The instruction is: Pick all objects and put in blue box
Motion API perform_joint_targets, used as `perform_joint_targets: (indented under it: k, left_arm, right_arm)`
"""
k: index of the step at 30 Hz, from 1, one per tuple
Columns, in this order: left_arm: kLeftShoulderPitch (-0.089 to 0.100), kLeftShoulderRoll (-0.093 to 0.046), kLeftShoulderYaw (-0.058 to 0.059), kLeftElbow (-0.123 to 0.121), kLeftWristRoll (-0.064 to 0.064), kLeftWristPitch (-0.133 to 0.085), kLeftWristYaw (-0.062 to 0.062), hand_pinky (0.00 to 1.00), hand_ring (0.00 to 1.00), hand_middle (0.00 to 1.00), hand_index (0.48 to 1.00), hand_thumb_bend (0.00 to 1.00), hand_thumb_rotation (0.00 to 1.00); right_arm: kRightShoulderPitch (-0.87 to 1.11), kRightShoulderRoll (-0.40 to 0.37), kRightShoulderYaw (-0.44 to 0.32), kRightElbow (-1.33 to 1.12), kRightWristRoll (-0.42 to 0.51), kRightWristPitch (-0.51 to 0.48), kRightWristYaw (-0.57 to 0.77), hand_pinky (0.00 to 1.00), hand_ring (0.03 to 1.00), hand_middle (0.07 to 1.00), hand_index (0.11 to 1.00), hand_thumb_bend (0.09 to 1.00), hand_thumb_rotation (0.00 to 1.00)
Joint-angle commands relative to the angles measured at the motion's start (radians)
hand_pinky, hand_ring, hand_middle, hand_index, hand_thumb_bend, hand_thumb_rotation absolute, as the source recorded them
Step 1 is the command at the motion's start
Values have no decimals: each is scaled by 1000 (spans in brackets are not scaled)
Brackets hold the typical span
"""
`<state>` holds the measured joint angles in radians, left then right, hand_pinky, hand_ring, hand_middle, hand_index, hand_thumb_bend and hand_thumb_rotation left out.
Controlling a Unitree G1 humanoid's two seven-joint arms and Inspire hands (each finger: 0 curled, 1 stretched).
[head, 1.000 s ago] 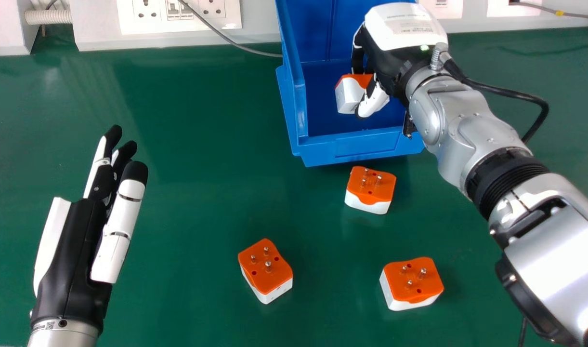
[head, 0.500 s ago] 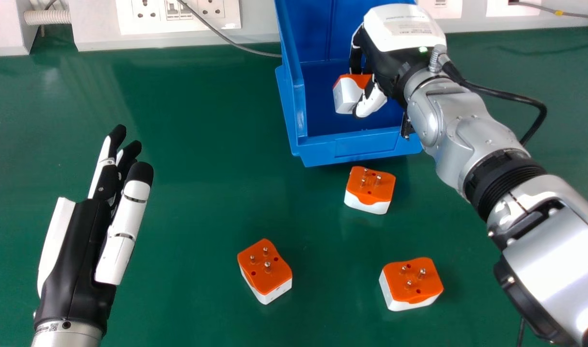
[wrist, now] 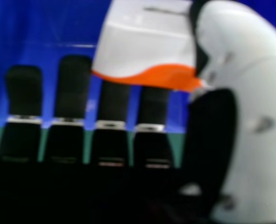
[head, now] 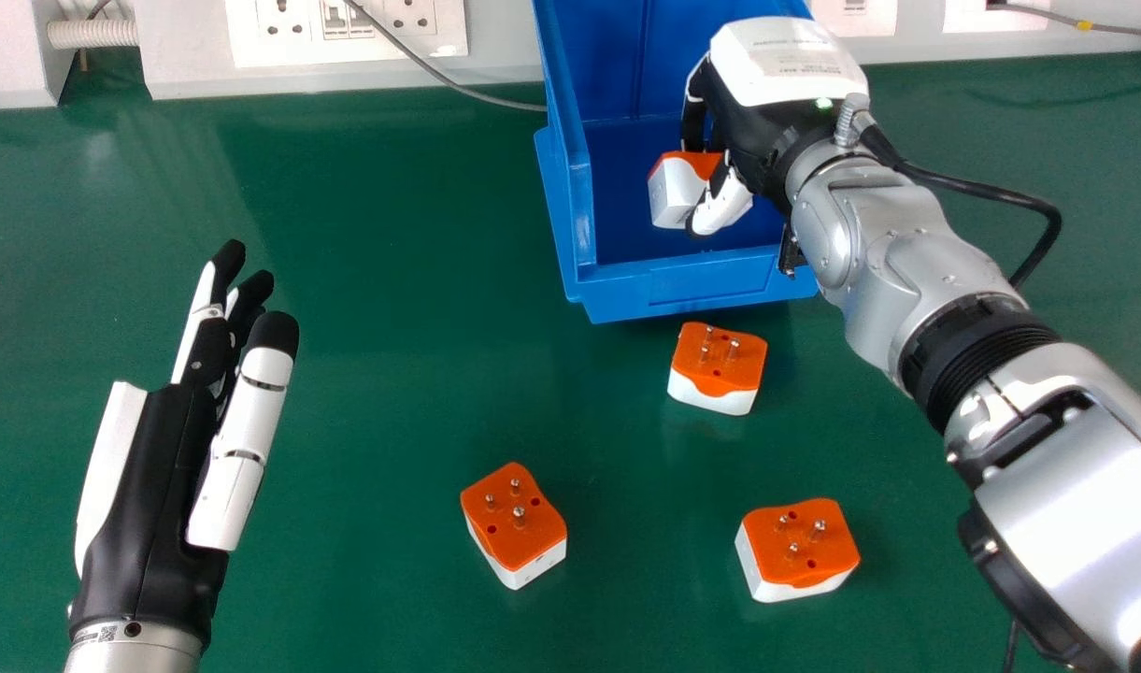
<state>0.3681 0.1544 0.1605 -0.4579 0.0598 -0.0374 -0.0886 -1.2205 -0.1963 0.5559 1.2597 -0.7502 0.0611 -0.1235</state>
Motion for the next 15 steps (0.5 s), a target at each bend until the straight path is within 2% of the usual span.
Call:
perform_joint_targets:
  k: [1, 15]
  left_arm:
    - [4, 0, -3, -37, 8, -4, 6, 914, 966, 965, 985, 474, 1000]
    - [-3, 1, -7, -30, 7, -1, 7, 905, 961, 962, 984, 481, 1000]
  right_arm:
    - [-17, 1, 9, -3, -7, 11, 1, 337, 428, 519, 534, 494, 0]
    - [-16, -3, 30, -3, -3, 16, 10, 349, 442, 519, 515, 496, 0]
